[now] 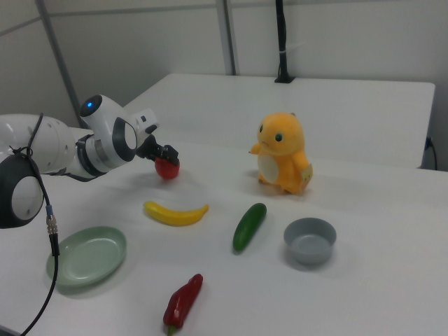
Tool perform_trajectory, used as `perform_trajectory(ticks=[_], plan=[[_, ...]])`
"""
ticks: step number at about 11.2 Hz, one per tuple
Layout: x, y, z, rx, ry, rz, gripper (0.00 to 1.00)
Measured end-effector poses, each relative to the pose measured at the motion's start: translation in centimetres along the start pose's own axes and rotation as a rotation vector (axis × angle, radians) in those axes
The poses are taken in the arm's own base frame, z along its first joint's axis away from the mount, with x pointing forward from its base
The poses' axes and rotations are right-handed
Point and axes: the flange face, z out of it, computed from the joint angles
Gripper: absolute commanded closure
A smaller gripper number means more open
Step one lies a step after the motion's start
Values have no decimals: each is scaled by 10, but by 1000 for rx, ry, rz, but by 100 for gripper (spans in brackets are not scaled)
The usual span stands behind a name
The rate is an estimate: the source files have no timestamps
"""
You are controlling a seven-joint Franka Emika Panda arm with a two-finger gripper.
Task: Put the red apple in the bowl
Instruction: 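Close the gripper around the red apple, then lift the red apple and carry it over the grey bowl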
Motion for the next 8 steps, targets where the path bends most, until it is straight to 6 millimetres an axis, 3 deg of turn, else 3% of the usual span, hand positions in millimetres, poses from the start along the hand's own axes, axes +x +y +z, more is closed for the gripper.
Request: perform_trajectory(ticks=[3, 5, 8], plan=[[13, 5, -13, 0, 29, 13, 80], [38, 25, -44, -10, 79, 43, 79], [74, 67, -106, -53, 82, 126, 79]])
